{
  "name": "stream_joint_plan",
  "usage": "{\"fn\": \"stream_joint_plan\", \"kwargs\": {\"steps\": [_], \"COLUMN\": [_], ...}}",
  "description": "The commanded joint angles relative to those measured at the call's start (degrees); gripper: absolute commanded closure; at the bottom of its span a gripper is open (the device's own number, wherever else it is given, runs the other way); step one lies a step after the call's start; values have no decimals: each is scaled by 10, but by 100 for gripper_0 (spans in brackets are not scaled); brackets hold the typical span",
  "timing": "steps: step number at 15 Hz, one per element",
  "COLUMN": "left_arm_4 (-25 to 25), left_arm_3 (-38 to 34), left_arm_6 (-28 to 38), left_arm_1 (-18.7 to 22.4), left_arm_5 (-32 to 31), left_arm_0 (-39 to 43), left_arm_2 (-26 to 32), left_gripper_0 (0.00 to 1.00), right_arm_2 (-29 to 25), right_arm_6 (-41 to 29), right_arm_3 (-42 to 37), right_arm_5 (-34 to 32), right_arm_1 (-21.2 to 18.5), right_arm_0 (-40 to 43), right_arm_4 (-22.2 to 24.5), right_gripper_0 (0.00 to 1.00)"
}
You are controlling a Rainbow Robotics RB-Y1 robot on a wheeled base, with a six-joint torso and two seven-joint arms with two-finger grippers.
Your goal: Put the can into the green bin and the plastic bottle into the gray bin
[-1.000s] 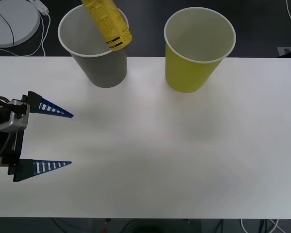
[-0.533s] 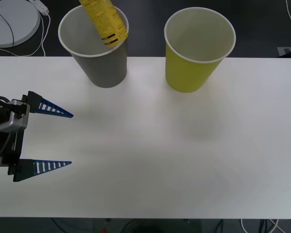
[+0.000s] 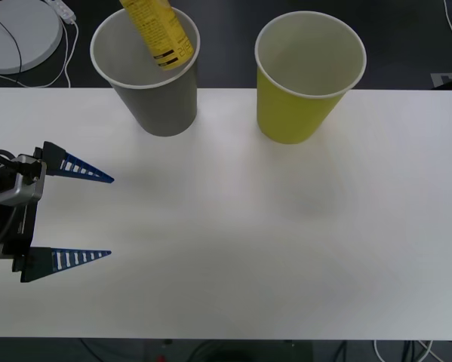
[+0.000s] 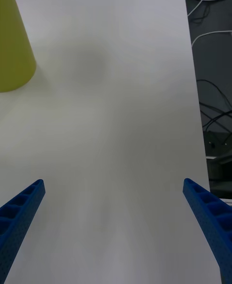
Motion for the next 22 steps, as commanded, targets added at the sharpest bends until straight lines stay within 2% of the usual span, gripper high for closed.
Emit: {"fn": "stream_joint_plan", "kwargs": {"steps": [1, 3, 4, 6, 7, 22], "left_arm_4": [0, 0, 0, 0, 0, 0], "left_arm_3": [0, 0, 0, 0, 0, 0], "left_arm_6": [0, 0, 0, 0, 0, 0], "left_arm_1": [0, 0, 0, 0, 0, 0], "left_arm_5": [0, 0, 0, 0, 0, 0], "left_arm_0": [0, 0, 0, 0, 0, 0], "left_arm_2": [0, 0, 0, 0, 0, 0], "left_gripper_0": [0, 0, 0, 0, 0, 0], "right_arm_2": [0, -1, 0, 0, -1, 0], "right_arm_6": [0, 1, 0, 1, 1, 16], "right_arm_3": [0, 0, -1, 0, 0, -1], "right_arm_5": [1, 2, 6, 9, 9, 17], "right_arm_1": [0, 0, 0, 0, 1, 0], "right_arm_0": [0, 0, 0, 0, 0, 3], "right_arm_4": [-3, -4, -6, -9, -11, -17], "right_gripper_0": [100, 100, 84, 15, 0, 0]}}
